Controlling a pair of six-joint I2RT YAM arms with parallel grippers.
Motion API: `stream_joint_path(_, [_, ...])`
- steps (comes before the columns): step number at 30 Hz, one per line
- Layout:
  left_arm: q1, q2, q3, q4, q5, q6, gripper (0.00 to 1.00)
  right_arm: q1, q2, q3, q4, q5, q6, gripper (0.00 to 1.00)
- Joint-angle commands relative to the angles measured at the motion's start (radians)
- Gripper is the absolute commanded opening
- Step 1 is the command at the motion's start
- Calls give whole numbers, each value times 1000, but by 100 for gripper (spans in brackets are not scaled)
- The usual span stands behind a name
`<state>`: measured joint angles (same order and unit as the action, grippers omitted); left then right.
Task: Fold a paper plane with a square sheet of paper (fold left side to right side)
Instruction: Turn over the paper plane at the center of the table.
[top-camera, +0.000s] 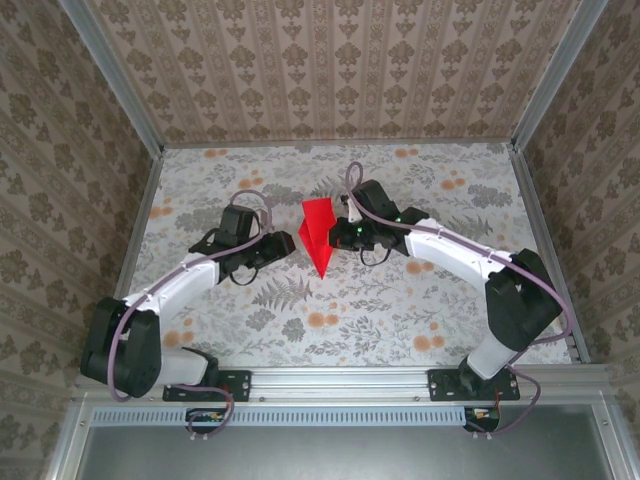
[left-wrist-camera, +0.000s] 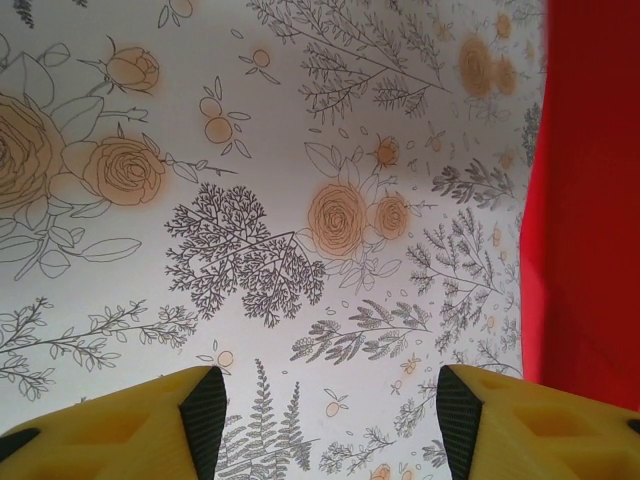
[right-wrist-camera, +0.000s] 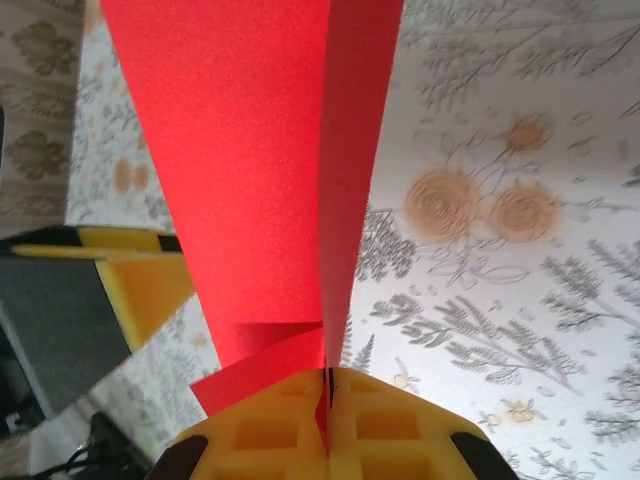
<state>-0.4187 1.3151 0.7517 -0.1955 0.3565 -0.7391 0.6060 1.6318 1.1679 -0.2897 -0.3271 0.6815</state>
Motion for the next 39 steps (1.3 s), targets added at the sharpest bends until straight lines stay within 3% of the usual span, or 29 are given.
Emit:
stream_joint_path(1, [9,-26,10,-24,-17,13,61,-30,32,-111,99,-92,48,0])
stream_joint_path(9, [9,-38,12,-37,-13,12,62,-93,119,-217,132,-58,-2,0])
stream_joint_path(14, [9,-43,8,-42,-17,11,62,-122,111,-246,97,-22,-23,7])
stream_joint_path(23, [9,-43,12,-48,-20,15,64,-129,81,-215,-99,170,-105,18])
stream_joint_path(32, [11,-34,22,-48,-21,23,65,-133,29,-184,-190,250,-135,30])
stream_joint_path(39, [19,-61,56,-51,-25,62,73,-133,-62,-142,-296,281,-149,40])
